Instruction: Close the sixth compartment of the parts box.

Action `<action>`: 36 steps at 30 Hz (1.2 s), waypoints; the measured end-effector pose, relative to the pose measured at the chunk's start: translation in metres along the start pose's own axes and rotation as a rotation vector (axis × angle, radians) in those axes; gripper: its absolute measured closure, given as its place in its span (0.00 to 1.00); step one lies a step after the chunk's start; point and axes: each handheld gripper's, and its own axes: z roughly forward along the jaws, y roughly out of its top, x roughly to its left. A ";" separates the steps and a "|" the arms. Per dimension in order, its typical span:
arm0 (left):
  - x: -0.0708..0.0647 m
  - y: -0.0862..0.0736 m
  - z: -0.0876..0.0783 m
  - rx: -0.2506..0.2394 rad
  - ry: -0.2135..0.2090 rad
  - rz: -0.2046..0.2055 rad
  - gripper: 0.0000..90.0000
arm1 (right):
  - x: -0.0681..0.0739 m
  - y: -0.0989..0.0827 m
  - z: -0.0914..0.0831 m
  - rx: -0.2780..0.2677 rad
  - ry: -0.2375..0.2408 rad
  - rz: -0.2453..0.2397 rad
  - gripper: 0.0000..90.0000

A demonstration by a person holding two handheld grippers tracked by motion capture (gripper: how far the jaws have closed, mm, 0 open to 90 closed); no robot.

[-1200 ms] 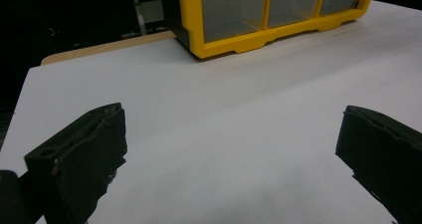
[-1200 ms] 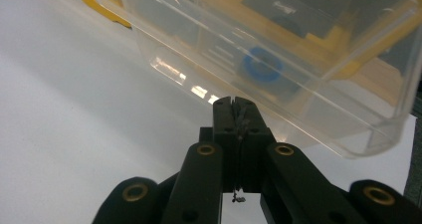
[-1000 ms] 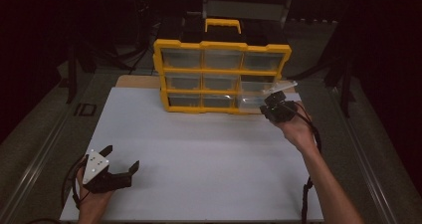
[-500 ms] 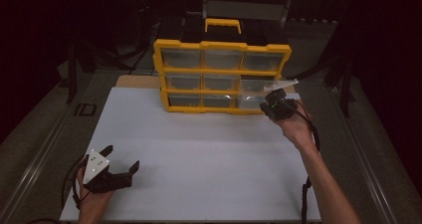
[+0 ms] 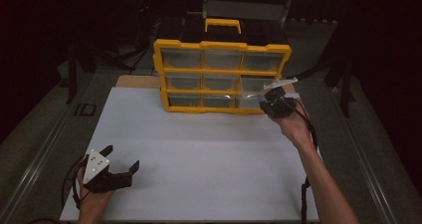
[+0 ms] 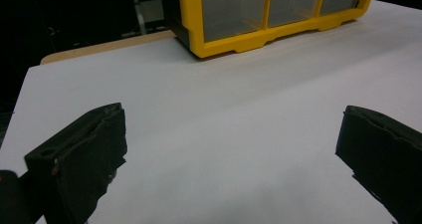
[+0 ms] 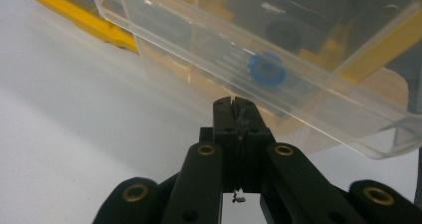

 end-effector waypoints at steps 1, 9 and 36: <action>0.000 0.000 0.000 0.001 -0.001 0.001 0.00 | 0.000 0.000 0.001 0.002 -0.002 0.002 0.99; 0.001 0.000 0.000 0.001 0.001 0.000 0.00 | 0.000 0.004 0.004 -0.003 -0.001 0.010 0.99; 0.000 0.000 0.000 0.000 0.001 0.000 0.00 | -0.007 0.008 0.010 -0.012 0.013 0.063 0.99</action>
